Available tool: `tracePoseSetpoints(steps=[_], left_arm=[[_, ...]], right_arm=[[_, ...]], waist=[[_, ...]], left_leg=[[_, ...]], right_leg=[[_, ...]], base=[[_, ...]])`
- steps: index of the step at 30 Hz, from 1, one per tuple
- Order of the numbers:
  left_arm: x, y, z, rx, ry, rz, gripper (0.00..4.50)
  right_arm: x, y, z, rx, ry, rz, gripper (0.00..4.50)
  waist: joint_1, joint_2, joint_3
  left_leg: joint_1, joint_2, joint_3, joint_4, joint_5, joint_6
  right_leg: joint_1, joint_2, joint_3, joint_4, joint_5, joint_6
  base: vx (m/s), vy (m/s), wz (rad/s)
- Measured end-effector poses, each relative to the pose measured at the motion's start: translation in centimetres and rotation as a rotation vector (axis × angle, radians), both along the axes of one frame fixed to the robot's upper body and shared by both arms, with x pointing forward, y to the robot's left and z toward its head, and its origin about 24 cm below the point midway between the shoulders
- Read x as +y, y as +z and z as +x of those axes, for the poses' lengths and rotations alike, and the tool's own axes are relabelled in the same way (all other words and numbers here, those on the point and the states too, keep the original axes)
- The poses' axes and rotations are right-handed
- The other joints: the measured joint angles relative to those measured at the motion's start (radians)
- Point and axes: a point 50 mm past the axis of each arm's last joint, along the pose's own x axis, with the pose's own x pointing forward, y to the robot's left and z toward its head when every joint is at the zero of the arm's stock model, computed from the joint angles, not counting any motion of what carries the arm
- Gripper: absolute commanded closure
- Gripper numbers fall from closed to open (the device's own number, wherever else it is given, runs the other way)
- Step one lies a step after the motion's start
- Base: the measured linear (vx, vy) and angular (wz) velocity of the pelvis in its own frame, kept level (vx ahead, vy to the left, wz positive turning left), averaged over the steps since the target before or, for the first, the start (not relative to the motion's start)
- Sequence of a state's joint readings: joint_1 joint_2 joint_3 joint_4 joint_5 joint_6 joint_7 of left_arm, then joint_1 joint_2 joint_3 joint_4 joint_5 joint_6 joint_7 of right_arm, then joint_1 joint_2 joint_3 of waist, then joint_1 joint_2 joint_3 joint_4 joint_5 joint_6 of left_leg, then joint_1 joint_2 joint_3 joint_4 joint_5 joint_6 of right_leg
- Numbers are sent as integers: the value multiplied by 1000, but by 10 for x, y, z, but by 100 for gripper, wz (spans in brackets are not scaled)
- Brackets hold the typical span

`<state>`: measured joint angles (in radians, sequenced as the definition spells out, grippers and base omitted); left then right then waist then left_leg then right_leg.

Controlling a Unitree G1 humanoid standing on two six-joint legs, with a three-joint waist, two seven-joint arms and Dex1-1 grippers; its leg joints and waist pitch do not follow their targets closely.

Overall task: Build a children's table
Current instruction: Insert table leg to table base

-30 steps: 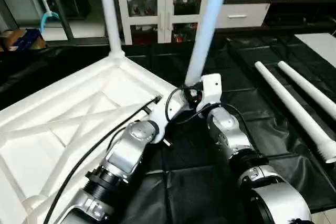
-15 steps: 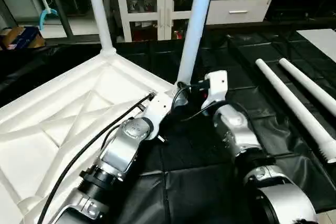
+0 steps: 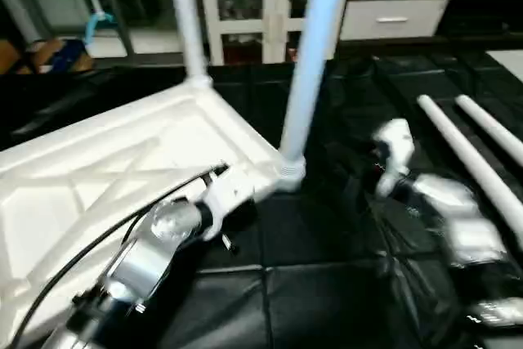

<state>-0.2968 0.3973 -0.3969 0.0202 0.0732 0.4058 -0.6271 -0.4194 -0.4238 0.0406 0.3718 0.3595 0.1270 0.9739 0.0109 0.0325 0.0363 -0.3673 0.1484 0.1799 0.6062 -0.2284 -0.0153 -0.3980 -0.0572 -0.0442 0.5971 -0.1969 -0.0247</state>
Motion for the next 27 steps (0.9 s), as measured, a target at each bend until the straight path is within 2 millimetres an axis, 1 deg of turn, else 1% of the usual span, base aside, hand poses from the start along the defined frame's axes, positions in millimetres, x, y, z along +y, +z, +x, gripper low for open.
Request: tracePoseSetpoints(steps=[6,9,13,18,23,25,26,27], left_arm=[[-3,-1,-12,22,-83,-12,450],[-3,-1,-16,37,-111,-20,450],[-5,-1,-21,56,-149,-28,450],[-8,0,-26,78,-189,-38,450],[-11,0,-28,92,-218,-46,450],[-11,0,-28,96,-224,-46,450],[-11,0,-28,97,-227,-46,450],[-11,0,-29,98,-229,-46,450]], right_arm=[[-3,-3,-18,75,177,-65,8],[0,-6,-22,87,220,-90,8],[1,-6,-21,85,225,-109,8],[3,1,-15,79,247,-114,8],[4,-1,-14,98,268,-122,8],[4,-2,-15,107,290,-120,8],[4,-2,-15,112,297,-121,25],[4,-3,-15,115,304,-122,25]], waist=[[21,1,0],[24,1,-1],[28,1,0],[33,0,0],[41,0,0],[42,0,0],[42,-1,1],[43,-1,1]], left_leg=[[0,0,2,2,0,0],[1,0,2,2,0,0],[0,0,3,3,0,0],[0,0,4,4,3,-1],[0,0,5,5,5,-1],[0,0,5,6,5,-1],[0,0,5,6,5,-1],[0,0,5,6,5,-1]], right_leg=[[1,-2,0,1,0,0],[1,-2,0,2,0,0],[1,-3,0,4,0,0],[1,-4,0,6,0,0],[1,-5,1,9,0,0],[1,-5,1,10,0,0],[1,-5,1,11,0,0],[0,-5,1,11,0,0]], base=[[0,0,0],[0,0,0],[0,0,0],[0,0,0],[0,0,0],[0,0,0],[0,0,0],[0,0,0]])
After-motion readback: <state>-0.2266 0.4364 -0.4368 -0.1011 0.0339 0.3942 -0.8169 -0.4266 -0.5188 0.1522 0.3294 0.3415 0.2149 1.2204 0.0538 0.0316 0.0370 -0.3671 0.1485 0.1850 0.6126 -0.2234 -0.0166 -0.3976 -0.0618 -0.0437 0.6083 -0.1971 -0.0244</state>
